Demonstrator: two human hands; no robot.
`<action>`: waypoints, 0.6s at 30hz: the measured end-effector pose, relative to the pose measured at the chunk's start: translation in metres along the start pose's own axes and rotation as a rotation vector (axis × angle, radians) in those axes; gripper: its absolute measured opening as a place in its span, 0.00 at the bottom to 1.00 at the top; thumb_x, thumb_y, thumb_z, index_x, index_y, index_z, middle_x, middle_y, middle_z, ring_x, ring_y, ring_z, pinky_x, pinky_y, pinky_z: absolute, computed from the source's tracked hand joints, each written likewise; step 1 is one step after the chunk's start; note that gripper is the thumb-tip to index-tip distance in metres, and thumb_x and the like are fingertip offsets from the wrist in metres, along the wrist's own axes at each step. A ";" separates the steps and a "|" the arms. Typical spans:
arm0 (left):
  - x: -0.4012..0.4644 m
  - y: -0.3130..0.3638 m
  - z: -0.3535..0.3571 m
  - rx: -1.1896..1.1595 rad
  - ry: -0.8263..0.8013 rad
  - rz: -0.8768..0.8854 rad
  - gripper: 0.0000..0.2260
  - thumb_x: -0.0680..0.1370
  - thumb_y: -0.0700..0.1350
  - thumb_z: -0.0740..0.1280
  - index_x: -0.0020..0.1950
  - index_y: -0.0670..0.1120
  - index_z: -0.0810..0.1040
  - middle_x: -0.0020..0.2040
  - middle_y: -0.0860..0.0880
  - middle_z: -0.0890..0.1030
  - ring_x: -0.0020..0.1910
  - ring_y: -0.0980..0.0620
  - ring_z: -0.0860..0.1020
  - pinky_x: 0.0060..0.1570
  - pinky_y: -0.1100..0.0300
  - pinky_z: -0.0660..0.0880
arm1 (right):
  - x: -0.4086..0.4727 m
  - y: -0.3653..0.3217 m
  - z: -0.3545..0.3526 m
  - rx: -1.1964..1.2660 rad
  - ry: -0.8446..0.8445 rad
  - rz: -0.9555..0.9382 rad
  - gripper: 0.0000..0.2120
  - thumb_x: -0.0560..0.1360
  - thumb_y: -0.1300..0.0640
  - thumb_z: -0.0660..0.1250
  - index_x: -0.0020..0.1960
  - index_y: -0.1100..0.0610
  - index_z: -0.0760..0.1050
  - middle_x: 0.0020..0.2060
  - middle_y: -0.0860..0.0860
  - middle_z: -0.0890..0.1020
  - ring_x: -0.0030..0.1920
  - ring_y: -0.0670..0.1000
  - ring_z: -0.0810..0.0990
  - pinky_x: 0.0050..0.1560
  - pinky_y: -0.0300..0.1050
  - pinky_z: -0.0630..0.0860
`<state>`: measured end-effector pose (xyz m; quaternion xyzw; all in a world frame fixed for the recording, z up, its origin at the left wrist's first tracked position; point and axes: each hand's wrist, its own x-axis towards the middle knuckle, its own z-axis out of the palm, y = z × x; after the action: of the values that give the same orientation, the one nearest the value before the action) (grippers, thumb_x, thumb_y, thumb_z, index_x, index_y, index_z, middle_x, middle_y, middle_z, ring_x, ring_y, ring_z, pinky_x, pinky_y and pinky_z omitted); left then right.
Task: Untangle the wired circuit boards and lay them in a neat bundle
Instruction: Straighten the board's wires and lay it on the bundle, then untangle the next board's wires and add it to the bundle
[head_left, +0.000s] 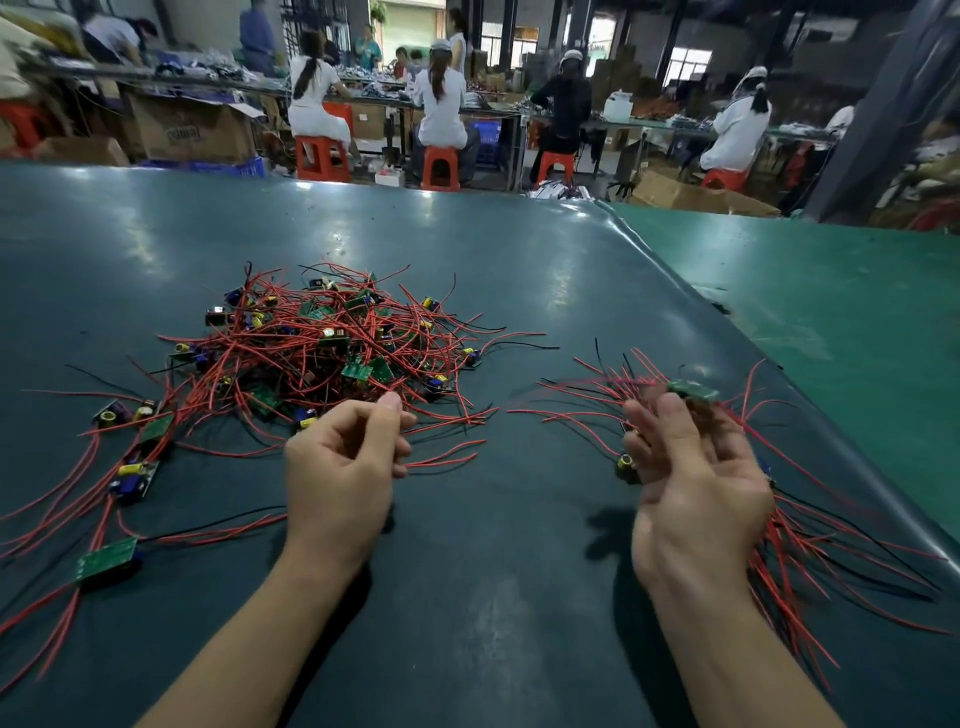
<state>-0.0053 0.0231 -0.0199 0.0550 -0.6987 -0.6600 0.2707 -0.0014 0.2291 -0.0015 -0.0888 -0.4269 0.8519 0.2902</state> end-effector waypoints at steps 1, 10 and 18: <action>-0.002 -0.001 0.000 0.159 0.008 0.096 0.11 0.79 0.44 0.68 0.36 0.46 0.81 0.28 0.49 0.79 0.27 0.52 0.76 0.28 0.61 0.73 | 0.001 0.002 -0.001 0.055 0.055 0.049 0.12 0.76 0.67 0.68 0.58 0.62 0.75 0.53 0.55 0.84 0.44 0.51 0.86 0.35 0.36 0.79; 0.010 -0.017 -0.016 0.919 -0.143 0.126 0.17 0.76 0.46 0.69 0.64 0.45 0.78 0.61 0.46 0.78 0.62 0.43 0.71 0.63 0.48 0.68 | -0.014 0.020 0.002 -0.327 -0.126 0.196 0.05 0.78 0.61 0.67 0.43 0.60 0.78 0.32 0.53 0.84 0.28 0.47 0.81 0.23 0.36 0.72; 0.011 -0.006 -0.014 0.640 0.096 0.474 0.10 0.75 0.42 0.73 0.56 0.44 0.82 0.49 0.48 0.82 0.47 0.46 0.78 0.50 0.53 0.73 | -0.021 0.029 0.004 -0.573 -0.329 0.087 0.08 0.78 0.60 0.68 0.40 0.55 0.79 0.26 0.53 0.81 0.24 0.45 0.74 0.23 0.34 0.67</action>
<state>-0.0095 0.0049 -0.0226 0.0045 -0.8489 -0.3249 0.4170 0.0026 0.2009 -0.0234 -0.0463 -0.6859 0.7118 0.1439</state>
